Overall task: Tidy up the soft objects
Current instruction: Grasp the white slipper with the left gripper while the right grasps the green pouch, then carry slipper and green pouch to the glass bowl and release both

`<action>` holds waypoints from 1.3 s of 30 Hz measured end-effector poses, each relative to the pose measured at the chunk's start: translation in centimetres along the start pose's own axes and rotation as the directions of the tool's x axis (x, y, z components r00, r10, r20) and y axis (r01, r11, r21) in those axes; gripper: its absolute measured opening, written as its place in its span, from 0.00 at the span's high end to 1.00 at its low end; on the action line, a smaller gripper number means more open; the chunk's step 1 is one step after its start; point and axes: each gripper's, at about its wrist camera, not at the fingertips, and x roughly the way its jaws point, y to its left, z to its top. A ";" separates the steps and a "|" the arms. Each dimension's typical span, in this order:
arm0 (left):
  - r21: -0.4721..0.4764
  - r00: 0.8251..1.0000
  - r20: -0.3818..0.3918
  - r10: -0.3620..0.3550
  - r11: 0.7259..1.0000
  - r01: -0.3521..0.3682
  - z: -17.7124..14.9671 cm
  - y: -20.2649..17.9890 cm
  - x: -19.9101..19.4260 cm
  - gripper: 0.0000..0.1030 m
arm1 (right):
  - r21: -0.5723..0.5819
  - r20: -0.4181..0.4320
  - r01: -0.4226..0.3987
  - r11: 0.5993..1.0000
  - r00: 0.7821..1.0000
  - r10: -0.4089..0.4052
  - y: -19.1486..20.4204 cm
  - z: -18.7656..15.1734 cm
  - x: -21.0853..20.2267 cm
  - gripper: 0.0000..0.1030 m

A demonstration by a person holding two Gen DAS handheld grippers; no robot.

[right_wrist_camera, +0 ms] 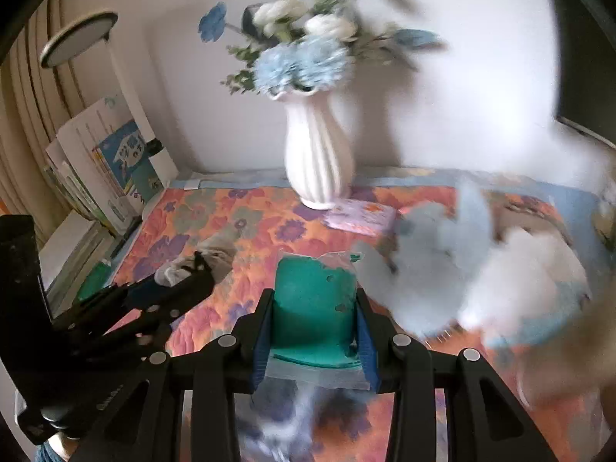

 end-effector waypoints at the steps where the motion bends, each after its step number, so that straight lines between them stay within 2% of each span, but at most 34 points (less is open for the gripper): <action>1: 0.009 1.000 -0.001 -0.008 1.000 0.008 -0.1 -0.6 -0.3 0.74 | 0.006 -0.001 0.008 1.000 1.000 -0.008 -0.5 -0.6 -0.7 0.63; 10: 0.096 0.995 -0.027 -0.092 0.991 0.094 -1.7 -7.2 -1.8 0.74 | 0.081 -0.021 0.049 0.996 0.999 -0.047 -5.4 -5.5 -4.7 0.63; 20: 0.131 0.981 -0.077 -0.180 0.973 0.189 -2.9 -11.8 -0.5 0.74 | 0.158 -0.022 0.083 0.984 0.996 -0.081 -9.3 -7.3 -7.3 0.63; 27: 0.169 0.962 -0.118 -0.248 0.949 0.265 -2.8 -15.5 0.9 0.74 | 0.231 -0.068 0.125 0.965 0.991 -0.112 -13.1 -8.1 -9.2 0.63; 29: 0.194 0.956 -0.127 -0.265 0.939 0.286 -2.5 -16.9 1.3 0.74 | 0.263 -0.056 0.120 0.957 0.992 -0.110 -14.6 -8.3 -10.5 0.63; 33: 0.230 0.937 -0.146 -0.316 0.911 0.343 -1.9 -20.1 2.2 0.74 | 0.316 -0.017 0.165 0.935 0.986 -0.168 -17.6 -8.3 -13.2 0.63; 39: 0.269 0.909 -0.171 -0.380 0.870 0.414 -1.5 -24.2 3.4 0.74 | 0.395 0.020 0.234 0.889 0.965 -0.263 -22.4 -8.5 -16.9 0.63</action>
